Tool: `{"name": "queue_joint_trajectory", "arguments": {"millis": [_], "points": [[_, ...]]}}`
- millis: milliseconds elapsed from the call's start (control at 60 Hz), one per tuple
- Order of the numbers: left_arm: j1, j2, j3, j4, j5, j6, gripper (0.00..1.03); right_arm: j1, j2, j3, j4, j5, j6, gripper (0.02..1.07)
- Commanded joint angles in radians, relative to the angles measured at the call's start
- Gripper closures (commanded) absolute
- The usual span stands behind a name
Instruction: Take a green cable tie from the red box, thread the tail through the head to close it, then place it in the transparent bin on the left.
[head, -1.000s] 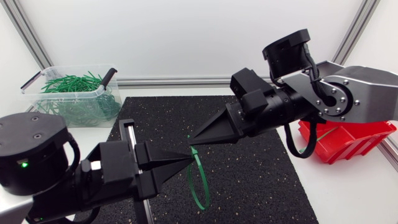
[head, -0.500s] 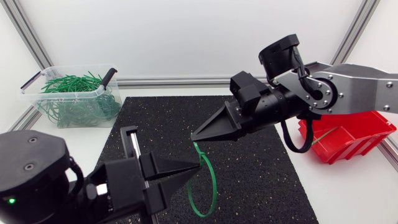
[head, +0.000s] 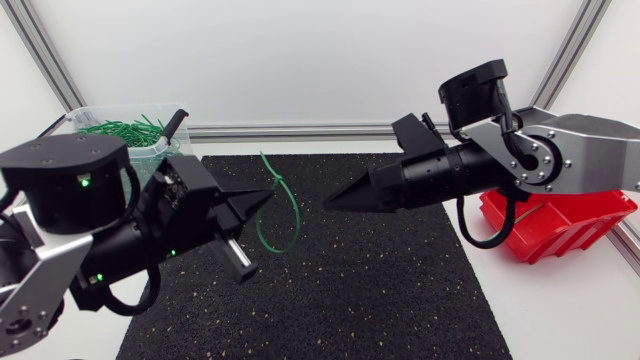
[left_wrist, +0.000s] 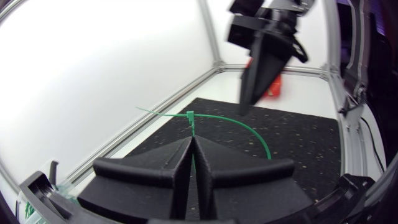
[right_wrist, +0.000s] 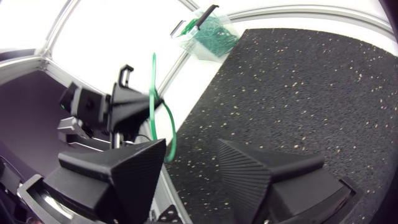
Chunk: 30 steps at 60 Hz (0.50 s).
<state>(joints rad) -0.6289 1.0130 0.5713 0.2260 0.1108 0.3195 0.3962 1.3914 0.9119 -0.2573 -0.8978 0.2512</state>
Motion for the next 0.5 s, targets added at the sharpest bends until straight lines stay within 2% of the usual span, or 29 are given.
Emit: {"name": "queue_joint_trajectory", "arguments": {"millis": [0, 67, 250, 267, 317, 483], "points": [[0.121, 0.047, 0.071, 0.032, 0.015, -0.053, 0.98, -0.008, 0.001, -0.039, 0.023, 0.074, -0.087, 0.05], [0.219, 0.073, 0.099, 0.050, 0.015, -0.060, 0.98, -0.020, 0.008, -0.050, 0.062, 0.195, -0.112, 0.05], [0.472, 0.164, 0.226, 0.067, 0.013, -0.117, 0.99, -0.071, 0.009, -0.062, 0.135, 0.321, -0.173, 0.05], [0.517, 0.179, 0.260, 0.061, 0.013, -0.135, 0.99, -0.077, 0.004, -0.065, 0.147, 0.346, -0.190, 0.05], [0.578, 0.205, 0.303, 0.064, 0.013, -0.149, 0.99, -0.082, -0.006, -0.079, 0.174, 0.405, -0.221, 0.06], [0.752, 0.335, 0.476, 0.053, -0.023, -0.208, 0.99, -0.088, -0.048, -0.136, 0.257, 0.507, -0.276, 0.06]]}}
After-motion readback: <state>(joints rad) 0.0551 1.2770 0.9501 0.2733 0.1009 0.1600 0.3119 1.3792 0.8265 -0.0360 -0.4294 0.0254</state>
